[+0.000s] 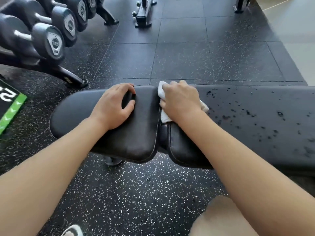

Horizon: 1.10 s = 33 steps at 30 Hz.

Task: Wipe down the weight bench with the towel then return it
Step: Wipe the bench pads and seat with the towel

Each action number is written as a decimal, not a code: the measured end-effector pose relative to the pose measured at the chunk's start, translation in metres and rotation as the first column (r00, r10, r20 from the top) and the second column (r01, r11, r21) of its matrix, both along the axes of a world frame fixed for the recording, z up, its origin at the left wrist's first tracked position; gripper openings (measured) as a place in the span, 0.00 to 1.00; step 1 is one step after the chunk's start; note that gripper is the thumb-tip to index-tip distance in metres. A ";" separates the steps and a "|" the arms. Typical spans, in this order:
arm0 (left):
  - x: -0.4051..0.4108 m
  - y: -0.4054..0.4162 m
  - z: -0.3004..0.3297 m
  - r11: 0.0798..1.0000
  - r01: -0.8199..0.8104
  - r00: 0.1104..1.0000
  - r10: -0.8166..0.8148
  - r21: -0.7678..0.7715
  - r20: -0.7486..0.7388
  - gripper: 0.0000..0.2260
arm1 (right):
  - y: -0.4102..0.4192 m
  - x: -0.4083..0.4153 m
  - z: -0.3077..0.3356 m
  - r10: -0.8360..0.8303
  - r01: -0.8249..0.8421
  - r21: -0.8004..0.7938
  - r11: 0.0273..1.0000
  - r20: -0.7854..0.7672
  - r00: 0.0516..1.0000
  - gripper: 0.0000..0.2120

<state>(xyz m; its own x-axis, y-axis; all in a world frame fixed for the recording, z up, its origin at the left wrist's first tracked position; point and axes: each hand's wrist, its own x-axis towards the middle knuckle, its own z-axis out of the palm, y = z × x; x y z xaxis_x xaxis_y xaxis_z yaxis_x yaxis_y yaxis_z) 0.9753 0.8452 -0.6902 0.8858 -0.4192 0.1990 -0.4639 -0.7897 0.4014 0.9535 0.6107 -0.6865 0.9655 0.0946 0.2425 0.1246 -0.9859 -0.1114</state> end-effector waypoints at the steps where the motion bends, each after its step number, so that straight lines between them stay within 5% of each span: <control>1: 0.000 -0.001 0.001 1.000 -0.006 1.000 0.006 0.014 -0.001 0.14 | 0.000 -0.025 -0.002 0.046 -0.049 0.035 0.998 0.071 0.996 0.09; 6: -0.002 -0.002 0.005 0.998 0.003 1.000 -0.002 0.059 -0.016 0.14 | -0.016 -0.111 -0.012 0.137 -0.163 0.134 0.978 0.185 0.973 0.15; 11: 0.000 0.000 0.003 1.000 0.013 1.000 -0.013 0.026 -0.007 0.14 | -0.006 -0.075 -0.007 0.067 -0.095 0.192 0.977 0.152 0.986 0.18; 15: 0.009 0.003 -0.005 0.997 -0.016 1.000 0.016 -0.079 0.007 0.13 | 0.034 -0.066 0.010 0.052 -0.077 0.441 0.894 0.067 0.996 0.16; 20: 0.010 0.006 -0.005 0.981 -0.034 0.998 0.025 -0.189 -0.051 0.18 | 0.094 -0.118 -0.011 0.274 -0.306 0.167 0.937 0.189 0.943 0.10; 25: 0.011 0.010 0.003 0.966 -0.048 0.986 0.005 -0.255 -0.167 0.19 | 0.131 -0.104 -0.007 0.369 -0.396 0.128 0.909 0.192 0.909 0.21; 33: 0.015 0.018 -0.004 0.990 0.142 0.990 -0.141 -0.025 0.019 0.13 | 0.085 -0.130 -0.014 0.426 -0.458 0.114 0.882 0.226 0.876 0.08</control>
<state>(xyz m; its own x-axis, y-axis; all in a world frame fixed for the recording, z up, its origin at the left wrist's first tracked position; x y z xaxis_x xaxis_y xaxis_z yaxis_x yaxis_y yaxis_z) 0.9907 0.8632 -0.6943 0.8144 -0.5345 0.2259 -0.5771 -0.7051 0.4121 0.8236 0.6957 -0.7002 0.7661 0.4451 0.4637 0.5772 -0.7938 -0.1917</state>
